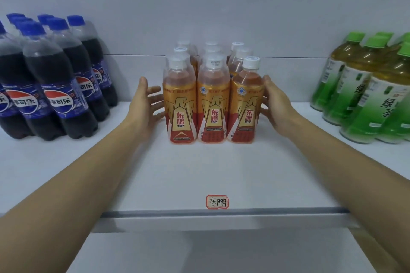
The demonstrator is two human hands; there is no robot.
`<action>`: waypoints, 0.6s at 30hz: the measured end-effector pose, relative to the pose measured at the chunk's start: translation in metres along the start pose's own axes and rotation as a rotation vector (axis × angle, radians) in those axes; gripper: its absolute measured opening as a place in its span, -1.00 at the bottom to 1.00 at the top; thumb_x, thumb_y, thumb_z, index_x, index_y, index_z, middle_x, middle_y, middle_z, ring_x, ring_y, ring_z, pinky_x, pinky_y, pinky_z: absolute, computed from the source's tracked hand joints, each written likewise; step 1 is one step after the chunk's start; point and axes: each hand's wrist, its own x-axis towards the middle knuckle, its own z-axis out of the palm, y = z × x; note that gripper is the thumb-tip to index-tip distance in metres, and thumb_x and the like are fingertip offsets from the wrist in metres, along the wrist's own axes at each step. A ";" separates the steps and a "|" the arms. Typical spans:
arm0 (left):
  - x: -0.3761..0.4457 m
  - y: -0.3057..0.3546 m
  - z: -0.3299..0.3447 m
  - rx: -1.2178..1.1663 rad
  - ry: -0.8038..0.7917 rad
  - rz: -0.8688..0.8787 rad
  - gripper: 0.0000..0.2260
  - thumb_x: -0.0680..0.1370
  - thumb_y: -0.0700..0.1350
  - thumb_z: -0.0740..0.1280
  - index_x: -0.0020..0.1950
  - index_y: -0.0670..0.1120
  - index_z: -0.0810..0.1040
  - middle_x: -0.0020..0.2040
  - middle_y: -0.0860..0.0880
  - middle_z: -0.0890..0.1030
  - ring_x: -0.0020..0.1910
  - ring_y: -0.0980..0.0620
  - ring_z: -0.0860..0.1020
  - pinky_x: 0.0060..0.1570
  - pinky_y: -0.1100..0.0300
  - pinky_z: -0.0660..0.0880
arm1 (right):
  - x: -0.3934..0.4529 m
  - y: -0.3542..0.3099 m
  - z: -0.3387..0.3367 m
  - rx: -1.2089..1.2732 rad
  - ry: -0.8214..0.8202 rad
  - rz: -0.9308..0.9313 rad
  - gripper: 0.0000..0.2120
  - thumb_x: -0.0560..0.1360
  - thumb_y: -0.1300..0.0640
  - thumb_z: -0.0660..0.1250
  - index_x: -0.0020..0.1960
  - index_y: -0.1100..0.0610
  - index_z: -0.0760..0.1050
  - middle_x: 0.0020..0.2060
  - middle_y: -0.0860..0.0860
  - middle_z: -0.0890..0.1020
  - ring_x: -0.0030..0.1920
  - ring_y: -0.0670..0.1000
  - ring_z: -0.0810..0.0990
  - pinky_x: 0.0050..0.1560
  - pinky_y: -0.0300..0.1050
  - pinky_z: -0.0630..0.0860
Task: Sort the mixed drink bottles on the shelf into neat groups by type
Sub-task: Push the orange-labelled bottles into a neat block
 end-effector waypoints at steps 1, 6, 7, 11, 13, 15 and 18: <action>0.003 0.003 0.008 -0.045 -0.045 -0.026 -0.42 0.67 0.30 0.01 0.33 -0.11 0.55 0.26 -0.14 0.64 0.28 -0.14 0.59 0.34 -0.15 0.46 | 0.006 -0.001 0.007 0.135 -0.037 0.040 -0.46 0.71 -0.22 -0.04 0.42 0.08 0.48 0.32 0.06 0.60 0.36 0.07 0.53 0.42 0.11 0.40; 0.008 -0.015 0.031 -0.241 -0.201 -0.040 -0.44 0.67 0.22 0.03 -0.01 0.01 0.78 0.06 -0.13 0.74 0.07 -0.11 0.71 0.04 -0.02 0.63 | 0.008 0.014 0.030 0.594 -0.191 0.158 -0.41 0.70 -0.20 -0.01 0.18 0.11 0.70 0.14 0.16 0.71 0.18 0.16 0.69 0.17 0.10 0.61; 0.009 -0.016 0.031 -0.239 -0.224 -0.030 -0.45 0.67 0.22 0.03 -0.03 0.03 0.78 0.04 -0.11 0.74 0.05 -0.09 0.72 0.00 0.02 0.63 | 0.007 0.016 0.033 0.613 -0.220 0.152 -0.42 0.70 -0.17 0.00 0.07 0.10 0.74 0.06 0.14 0.73 0.10 0.14 0.72 0.07 0.05 0.65; 0.017 -0.020 0.027 -0.222 -0.292 0.016 -0.50 0.64 0.24 0.10 -0.01 0.03 0.78 0.06 -0.10 0.74 0.09 -0.08 0.70 0.07 -0.02 0.64 | 0.007 0.017 0.035 0.679 -0.265 0.107 -0.41 0.70 -0.14 -0.02 0.01 0.07 0.76 0.03 0.10 0.75 0.07 0.10 0.73 0.02 -0.01 0.65; 0.018 -0.022 0.028 -0.228 -0.292 0.023 -0.51 0.63 0.25 0.12 -0.03 0.04 0.78 0.06 -0.10 0.74 0.10 -0.10 0.69 0.13 -0.05 0.63 | 0.009 0.018 0.035 0.691 -0.287 0.086 -0.39 0.70 -0.15 -0.03 0.00 0.07 0.76 0.02 0.09 0.75 0.06 0.08 0.73 0.01 -0.02 0.66; 0.018 -0.023 0.029 -0.240 -0.289 0.024 -0.52 0.61 0.25 0.14 -0.06 0.04 0.78 0.03 -0.10 0.74 0.07 -0.10 0.70 0.04 -0.01 0.65 | 0.010 0.021 0.035 0.687 -0.297 0.084 -0.39 0.70 -0.16 -0.03 -0.03 0.07 0.76 0.00 0.09 0.75 0.04 0.08 0.74 0.01 -0.02 0.66; 0.018 -0.022 0.029 -0.254 -0.289 0.016 -0.57 0.58 0.23 0.18 -0.10 0.04 0.78 -0.01 -0.09 0.74 0.02 -0.08 0.71 0.01 0.00 0.65 | 0.013 0.022 0.034 0.680 -0.268 0.087 -0.39 0.70 -0.17 -0.01 -0.04 0.06 0.76 -0.01 0.09 0.75 0.03 0.09 0.73 0.03 -0.01 0.66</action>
